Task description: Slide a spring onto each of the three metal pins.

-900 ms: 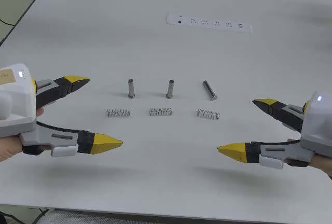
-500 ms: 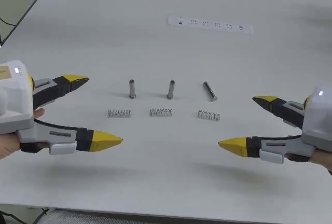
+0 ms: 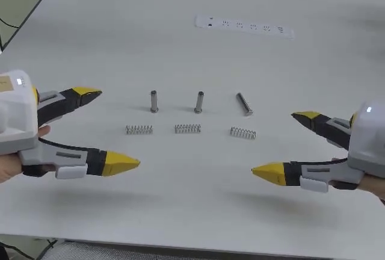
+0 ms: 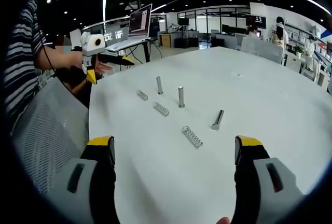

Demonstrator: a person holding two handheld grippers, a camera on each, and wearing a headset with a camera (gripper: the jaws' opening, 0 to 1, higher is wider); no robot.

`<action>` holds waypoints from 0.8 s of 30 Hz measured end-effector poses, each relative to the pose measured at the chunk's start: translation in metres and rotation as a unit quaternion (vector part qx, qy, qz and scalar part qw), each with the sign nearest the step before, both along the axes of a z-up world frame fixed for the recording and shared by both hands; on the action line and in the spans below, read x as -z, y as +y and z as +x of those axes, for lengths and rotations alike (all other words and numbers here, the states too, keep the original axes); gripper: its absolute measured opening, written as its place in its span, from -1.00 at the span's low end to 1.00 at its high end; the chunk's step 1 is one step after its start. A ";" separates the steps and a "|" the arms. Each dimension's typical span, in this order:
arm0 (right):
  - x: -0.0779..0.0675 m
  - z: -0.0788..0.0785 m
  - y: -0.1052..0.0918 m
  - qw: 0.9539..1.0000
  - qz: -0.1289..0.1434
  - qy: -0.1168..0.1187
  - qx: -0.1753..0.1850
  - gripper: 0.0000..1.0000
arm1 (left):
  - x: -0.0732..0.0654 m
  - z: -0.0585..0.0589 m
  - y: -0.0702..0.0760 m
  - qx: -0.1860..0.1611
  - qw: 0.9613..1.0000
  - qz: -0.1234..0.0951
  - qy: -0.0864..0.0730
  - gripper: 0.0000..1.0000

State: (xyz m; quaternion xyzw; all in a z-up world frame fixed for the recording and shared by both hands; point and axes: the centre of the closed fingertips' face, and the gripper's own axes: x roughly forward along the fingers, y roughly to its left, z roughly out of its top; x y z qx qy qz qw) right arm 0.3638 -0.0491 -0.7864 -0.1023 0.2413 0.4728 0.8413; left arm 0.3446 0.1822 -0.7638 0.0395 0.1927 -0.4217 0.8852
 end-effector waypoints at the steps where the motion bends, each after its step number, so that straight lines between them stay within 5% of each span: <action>1: -0.001 -0.001 -0.001 1.000 0.004 -0.002 0.000 0.96 | 0.000 0.000 0.000 0.001 1.000 0.000 0.000 0.95; 24: -0.004 -0.014 -0.009 1.000 0.015 0.006 0.008 0.99 | 0.000 -0.003 0.002 0.000 1.000 0.002 0.002 0.95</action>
